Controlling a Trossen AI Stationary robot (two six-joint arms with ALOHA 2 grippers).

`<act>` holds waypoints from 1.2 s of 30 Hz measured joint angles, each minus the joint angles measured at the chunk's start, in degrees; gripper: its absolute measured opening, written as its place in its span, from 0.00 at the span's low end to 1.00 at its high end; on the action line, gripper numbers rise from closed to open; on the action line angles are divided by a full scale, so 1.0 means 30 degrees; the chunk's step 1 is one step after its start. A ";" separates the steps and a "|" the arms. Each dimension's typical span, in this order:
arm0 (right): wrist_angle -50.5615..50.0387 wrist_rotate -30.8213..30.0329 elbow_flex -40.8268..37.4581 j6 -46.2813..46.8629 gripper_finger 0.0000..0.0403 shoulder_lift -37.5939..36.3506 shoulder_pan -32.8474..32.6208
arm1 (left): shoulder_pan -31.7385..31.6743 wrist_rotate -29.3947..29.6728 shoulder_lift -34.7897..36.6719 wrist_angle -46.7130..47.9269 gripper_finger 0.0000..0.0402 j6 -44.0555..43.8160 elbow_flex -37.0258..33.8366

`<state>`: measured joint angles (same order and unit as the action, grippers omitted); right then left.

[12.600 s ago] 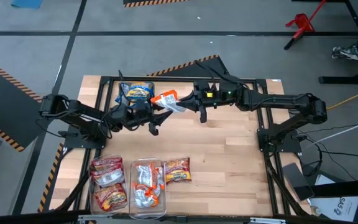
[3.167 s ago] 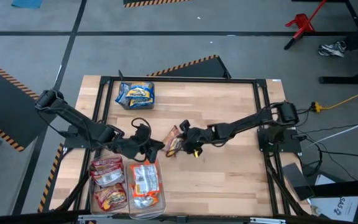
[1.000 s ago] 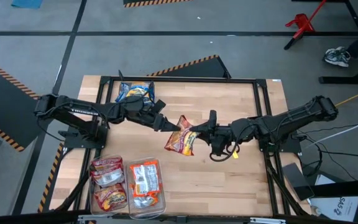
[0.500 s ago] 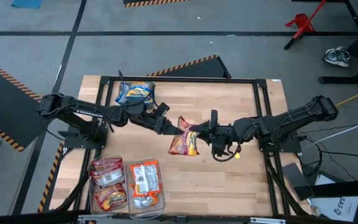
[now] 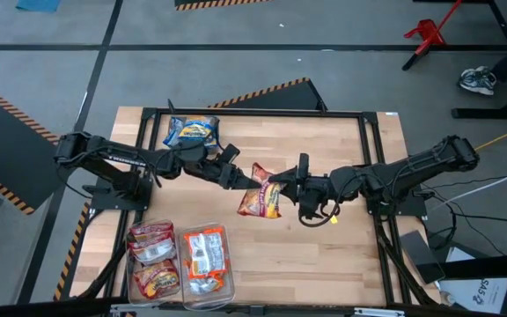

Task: Sort Maruchan noodles
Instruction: Put the red noodle pack into the left transparent bin

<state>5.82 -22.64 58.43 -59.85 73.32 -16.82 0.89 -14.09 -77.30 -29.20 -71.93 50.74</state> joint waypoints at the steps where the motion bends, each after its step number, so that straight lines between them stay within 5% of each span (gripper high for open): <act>1: -0.0014 -0.0152 0.0002 0.0021 0.36 0.0000 0.0000 | -0.0041 0.0000 0.0000 0.0003 0.29 0.0008 0.0000; 11: -0.3262 -0.0632 0.0029 0.1417 0.63 0.0007 0.0000 | -0.0067 -0.0193 -0.0007 0.0140 0.18 0.0006 -0.0007; 19: -0.6620 -0.3118 0.0022 0.3757 0.70 -0.0165 0.0002 | 0.0432 -0.3000 0.0015 0.0583 0.12 -0.1203 0.0000; 28: -0.9312 -0.2586 -0.0015 0.6368 0.68 -0.0262 0.0000 | 0.4414 -0.6844 0.0095 0.5271 0.10 -0.4927 0.0000; 36: -0.9469 -0.1267 -0.0007 0.7635 0.68 -0.0270 0.0000 | 0.9073 -0.5583 0.1051 0.7239 0.10 -0.7847 0.0000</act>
<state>-22.58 -26.44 58.41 -36.94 72.51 -16.82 28.11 -30.83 -74.15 -7.48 -95.47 50.74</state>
